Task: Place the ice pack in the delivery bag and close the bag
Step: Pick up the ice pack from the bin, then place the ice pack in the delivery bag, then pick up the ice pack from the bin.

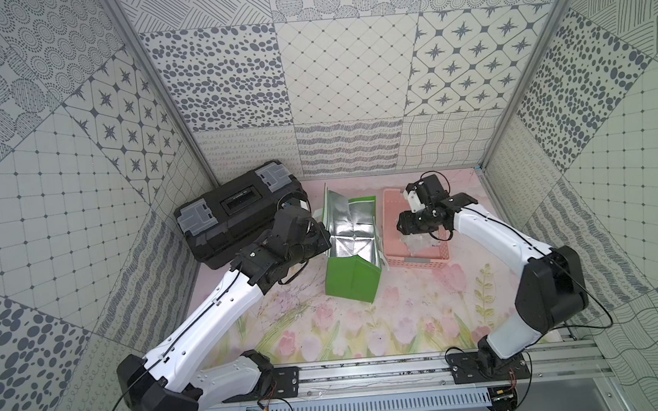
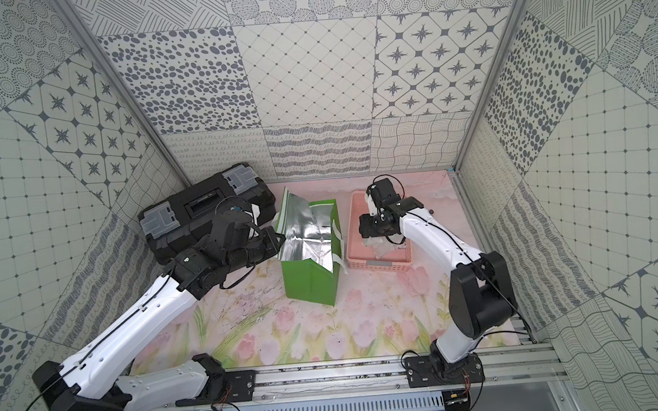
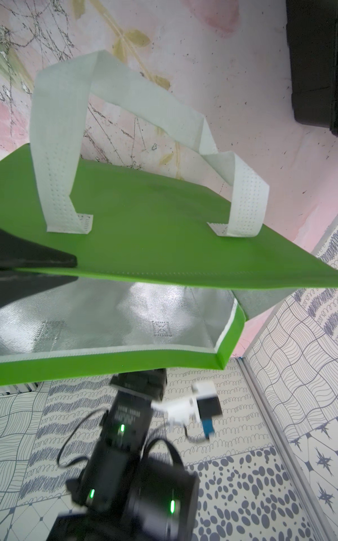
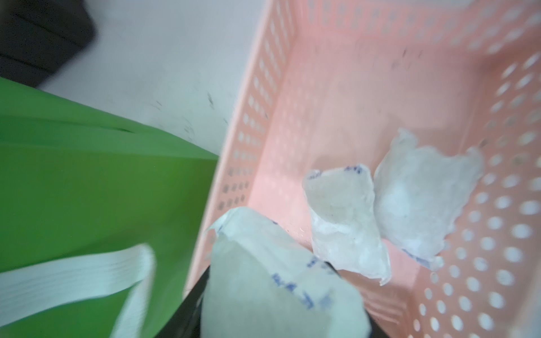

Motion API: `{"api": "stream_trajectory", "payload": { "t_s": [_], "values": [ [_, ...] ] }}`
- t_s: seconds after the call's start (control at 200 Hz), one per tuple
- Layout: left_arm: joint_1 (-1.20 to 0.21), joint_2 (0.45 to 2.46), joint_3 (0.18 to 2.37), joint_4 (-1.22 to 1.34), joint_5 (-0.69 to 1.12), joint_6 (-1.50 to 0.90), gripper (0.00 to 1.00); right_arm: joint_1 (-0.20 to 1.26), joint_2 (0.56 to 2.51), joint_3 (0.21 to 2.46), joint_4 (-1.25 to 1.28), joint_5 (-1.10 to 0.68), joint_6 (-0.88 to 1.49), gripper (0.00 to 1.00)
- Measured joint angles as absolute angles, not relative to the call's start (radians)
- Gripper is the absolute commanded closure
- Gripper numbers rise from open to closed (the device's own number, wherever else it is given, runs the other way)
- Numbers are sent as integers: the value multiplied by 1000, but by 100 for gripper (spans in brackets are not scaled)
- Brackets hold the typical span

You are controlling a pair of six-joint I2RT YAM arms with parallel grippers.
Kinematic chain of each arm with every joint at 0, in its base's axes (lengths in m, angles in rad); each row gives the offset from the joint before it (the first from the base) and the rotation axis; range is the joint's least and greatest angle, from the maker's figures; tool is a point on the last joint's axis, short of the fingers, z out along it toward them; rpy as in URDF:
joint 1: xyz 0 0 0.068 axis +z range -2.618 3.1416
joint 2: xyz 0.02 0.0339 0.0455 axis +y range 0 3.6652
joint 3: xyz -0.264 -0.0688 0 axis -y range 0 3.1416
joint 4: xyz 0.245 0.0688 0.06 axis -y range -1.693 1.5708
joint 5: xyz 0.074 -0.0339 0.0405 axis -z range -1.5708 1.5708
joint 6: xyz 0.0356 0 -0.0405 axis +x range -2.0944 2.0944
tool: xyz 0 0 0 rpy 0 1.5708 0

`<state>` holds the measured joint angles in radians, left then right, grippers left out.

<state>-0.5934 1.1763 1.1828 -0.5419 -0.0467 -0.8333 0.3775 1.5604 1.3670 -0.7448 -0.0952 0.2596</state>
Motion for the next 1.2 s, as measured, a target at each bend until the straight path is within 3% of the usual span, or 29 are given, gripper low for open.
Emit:
{"api": "stream_trajectory", "payload": {
  "t_s": [0.195, 0.42, 0.5, 0.605, 0.685, 0.73, 0.941, 1.201],
  "values": [
    [-593, 1195, 1198, -540, -32, -833, 100, 500, 1480, 1629, -757, -83, 270, 80],
    [-593, 1209, 1203, -532, -22, -833, 100, 704, 1578, 1775, -744, -73, 281, 74],
    [-593, 1210, 1203, -528, -19, -832, 100, 738, 1637, 1774, -750, -65, 286, 65],
    [-593, 1211, 1203, -524, -16, -832, 100, 749, 1707, 1771, -765, -57, 289, 45],
    [-593, 1212, 1203, -520, -13, -831, 100, 749, 1728, 1770, -786, -44, 290, 28],
    [-593, 1213, 1203, -520, -12, -829, 100, 749, 1725, 1770, -793, -30, 286, 24],
    [-593, 1214, 1203, -517, -14, -822, 100, 683, 1607, 1770, -818, 18, 277, 23],
    [-593, 1216, 1204, -517, -29, -810, 100, 402, 1400, 1555, -823, 38, 232, 22]
  ]
}}
